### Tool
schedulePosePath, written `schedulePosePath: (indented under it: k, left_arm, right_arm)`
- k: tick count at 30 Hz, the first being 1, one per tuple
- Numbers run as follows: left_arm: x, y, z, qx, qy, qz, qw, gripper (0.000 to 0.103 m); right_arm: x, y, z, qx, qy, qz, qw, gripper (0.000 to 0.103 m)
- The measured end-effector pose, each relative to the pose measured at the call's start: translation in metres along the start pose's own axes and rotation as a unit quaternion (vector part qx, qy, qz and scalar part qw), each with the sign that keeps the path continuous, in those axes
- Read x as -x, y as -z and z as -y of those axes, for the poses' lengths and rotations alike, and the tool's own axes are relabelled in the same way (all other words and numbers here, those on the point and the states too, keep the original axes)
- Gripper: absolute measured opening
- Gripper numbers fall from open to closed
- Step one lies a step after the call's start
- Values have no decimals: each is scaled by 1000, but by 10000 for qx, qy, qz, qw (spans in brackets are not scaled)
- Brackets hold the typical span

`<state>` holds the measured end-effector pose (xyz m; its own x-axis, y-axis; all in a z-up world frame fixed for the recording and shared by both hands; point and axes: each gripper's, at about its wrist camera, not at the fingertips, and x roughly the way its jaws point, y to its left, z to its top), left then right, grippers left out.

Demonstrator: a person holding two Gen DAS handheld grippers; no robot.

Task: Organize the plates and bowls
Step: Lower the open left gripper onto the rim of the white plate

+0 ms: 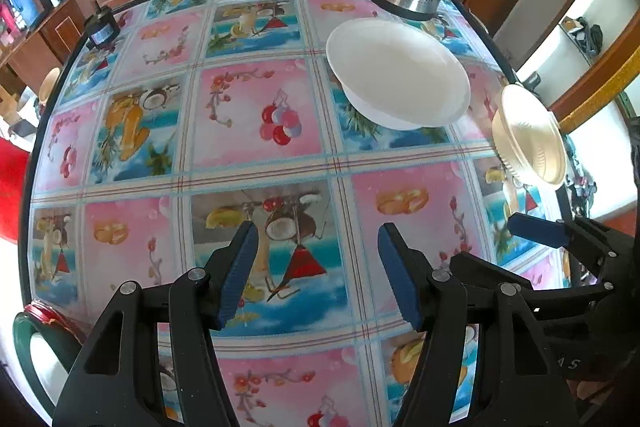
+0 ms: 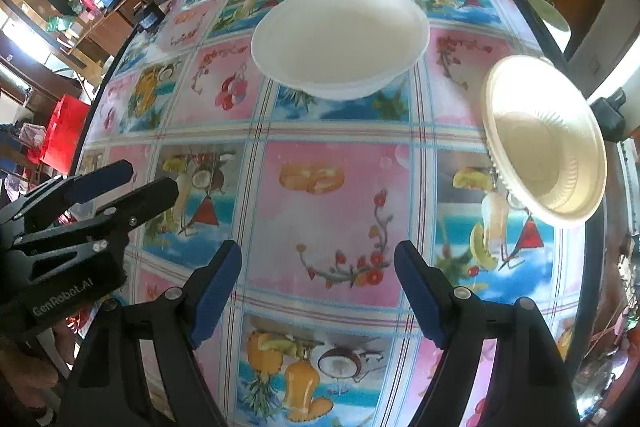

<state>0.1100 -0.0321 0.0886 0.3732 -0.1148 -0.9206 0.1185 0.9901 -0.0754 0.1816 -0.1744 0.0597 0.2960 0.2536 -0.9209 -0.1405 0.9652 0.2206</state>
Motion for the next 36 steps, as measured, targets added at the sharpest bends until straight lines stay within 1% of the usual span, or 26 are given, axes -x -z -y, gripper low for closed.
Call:
schedulePosePath:
  k: [4, 8, 14, 28, 32, 36]
  left_arm:
    - [-3, -8, 0, 112, 27, 24, 9999, 63]
    - [-4, -16, 3, 124, -83, 109, 9998, 63]
    - [-5, -34, 2, 220, -125, 236, 9994, 63]
    - [-20, -70, 7, 336, -143, 363, 9987, 63]
    - [-26, -81, 7, 315, -243, 373, 9985, 63]
    - [-33, -92, 5, 373, -265, 398, 9982, 63]
  right_arm:
    - [1, -8, 3, -1, 71, 48, 10000, 79]
    - [3, -17, 7, -23, 86, 114, 9999, 80]
    - [2, -35, 11, 41, 101, 177, 9998, 80]
    - [-6, -76, 25, 319, 262, 179, 9990, 80]
    - [-9, -89, 31, 403, 289, 168, 9986, 80]
    - [-12, -103, 40, 454, 375, 155, 9981, 80]
